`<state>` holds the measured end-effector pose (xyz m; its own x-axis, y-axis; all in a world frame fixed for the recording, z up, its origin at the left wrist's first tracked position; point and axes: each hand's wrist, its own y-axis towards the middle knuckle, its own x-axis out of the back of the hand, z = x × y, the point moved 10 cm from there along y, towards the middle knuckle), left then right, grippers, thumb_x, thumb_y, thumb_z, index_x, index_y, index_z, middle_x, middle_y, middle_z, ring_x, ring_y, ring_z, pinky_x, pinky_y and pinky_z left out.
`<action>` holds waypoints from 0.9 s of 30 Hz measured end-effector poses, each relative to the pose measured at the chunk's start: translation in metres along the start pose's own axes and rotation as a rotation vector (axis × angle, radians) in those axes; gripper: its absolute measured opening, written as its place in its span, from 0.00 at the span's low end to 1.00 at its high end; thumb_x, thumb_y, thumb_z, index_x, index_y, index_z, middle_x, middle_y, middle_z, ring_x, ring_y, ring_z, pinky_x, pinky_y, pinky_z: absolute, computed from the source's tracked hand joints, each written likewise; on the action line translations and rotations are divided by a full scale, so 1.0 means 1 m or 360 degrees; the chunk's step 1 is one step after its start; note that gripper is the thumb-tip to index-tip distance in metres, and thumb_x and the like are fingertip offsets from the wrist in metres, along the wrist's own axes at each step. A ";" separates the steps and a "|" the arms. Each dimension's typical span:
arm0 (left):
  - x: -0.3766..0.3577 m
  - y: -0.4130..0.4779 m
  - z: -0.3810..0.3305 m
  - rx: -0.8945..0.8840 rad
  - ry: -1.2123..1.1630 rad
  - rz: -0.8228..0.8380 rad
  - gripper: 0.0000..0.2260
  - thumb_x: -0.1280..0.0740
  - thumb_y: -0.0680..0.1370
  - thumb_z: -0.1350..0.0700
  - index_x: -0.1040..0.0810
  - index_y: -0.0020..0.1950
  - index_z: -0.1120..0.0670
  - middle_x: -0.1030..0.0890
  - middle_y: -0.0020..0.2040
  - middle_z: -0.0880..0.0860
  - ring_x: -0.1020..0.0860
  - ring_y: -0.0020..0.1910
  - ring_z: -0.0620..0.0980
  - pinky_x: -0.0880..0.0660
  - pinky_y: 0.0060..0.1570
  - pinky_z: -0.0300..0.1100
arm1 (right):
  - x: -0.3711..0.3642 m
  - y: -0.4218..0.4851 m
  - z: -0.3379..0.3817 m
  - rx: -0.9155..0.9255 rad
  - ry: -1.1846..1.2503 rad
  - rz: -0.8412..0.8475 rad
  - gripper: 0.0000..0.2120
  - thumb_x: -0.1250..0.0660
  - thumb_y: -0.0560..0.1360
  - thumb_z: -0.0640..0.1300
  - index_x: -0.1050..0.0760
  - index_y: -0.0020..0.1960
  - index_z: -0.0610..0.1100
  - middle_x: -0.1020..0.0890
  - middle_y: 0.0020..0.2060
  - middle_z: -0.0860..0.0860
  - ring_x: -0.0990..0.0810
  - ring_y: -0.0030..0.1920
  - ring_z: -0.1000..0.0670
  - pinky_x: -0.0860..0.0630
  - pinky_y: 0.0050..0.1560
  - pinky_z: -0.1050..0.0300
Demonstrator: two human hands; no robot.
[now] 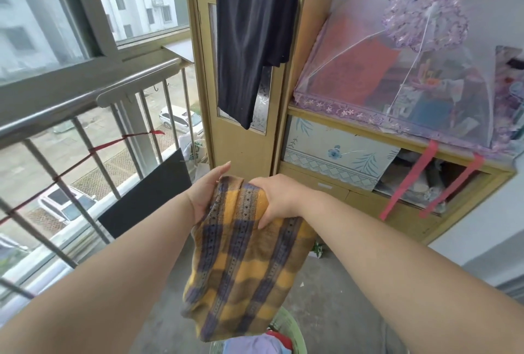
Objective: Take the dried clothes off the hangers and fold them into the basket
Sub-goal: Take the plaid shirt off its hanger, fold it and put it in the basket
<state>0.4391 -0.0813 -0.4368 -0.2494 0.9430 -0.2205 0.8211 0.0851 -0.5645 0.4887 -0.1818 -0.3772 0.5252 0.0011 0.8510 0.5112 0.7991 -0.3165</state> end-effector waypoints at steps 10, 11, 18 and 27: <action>0.062 -0.008 -0.016 -0.0255 -0.0208 -0.0650 0.15 0.38 0.79 0.51 0.24 0.65 0.54 0.22 0.62 0.55 0.24 0.56 0.53 0.30 0.55 0.46 | 0.021 -0.017 -0.075 -0.0940 0.1012 -0.0400 0.37 0.18 0.57 0.53 0.29 0.58 0.39 0.22 0.53 0.47 0.22 0.55 0.41 0.24 0.57 0.47; 0.061 -0.006 -0.008 -0.0205 -0.0194 -0.0648 0.17 0.38 0.79 0.50 0.26 0.66 0.53 0.24 0.64 0.55 0.26 0.60 0.54 0.33 0.62 0.49 | 0.021 -0.018 -0.077 -0.0979 0.1161 -0.0417 0.40 0.17 0.55 0.53 0.30 0.60 0.38 0.22 0.54 0.46 0.22 0.55 0.40 0.23 0.57 0.46; 0.039 -0.003 0.027 0.0097 -0.0107 -0.0487 0.32 0.42 0.77 0.35 0.46 0.77 0.46 0.42 0.77 0.49 0.44 0.76 0.55 0.48 0.73 0.58 | 0.058 -0.018 -0.044 -0.0802 0.1759 -0.0417 0.29 0.21 0.65 0.43 0.27 0.63 0.39 0.19 0.53 0.40 0.20 0.52 0.38 0.22 0.56 0.40; 0.068 0.038 0.019 0.0137 -0.0230 -0.0345 0.45 0.34 0.55 0.21 0.22 0.61 0.51 0.25 0.67 0.58 0.27 0.63 0.64 0.35 0.64 0.62 | 0.119 -0.012 0.014 -0.0298 0.2344 -0.0355 0.29 0.23 0.67 0.42 0.27 0.65 0.40 0.18 0.55 0.39 0.18 0.53 0.35 0.24 0.56 0.33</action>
<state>0.4435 -0.0198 -0.4885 -0.4906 0.8494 -0.1948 0.6953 0.2468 -0.6751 0.5355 -0.1826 -0.2661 0.5640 -0.7875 -0.2487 0.6885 0.6146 -0.3850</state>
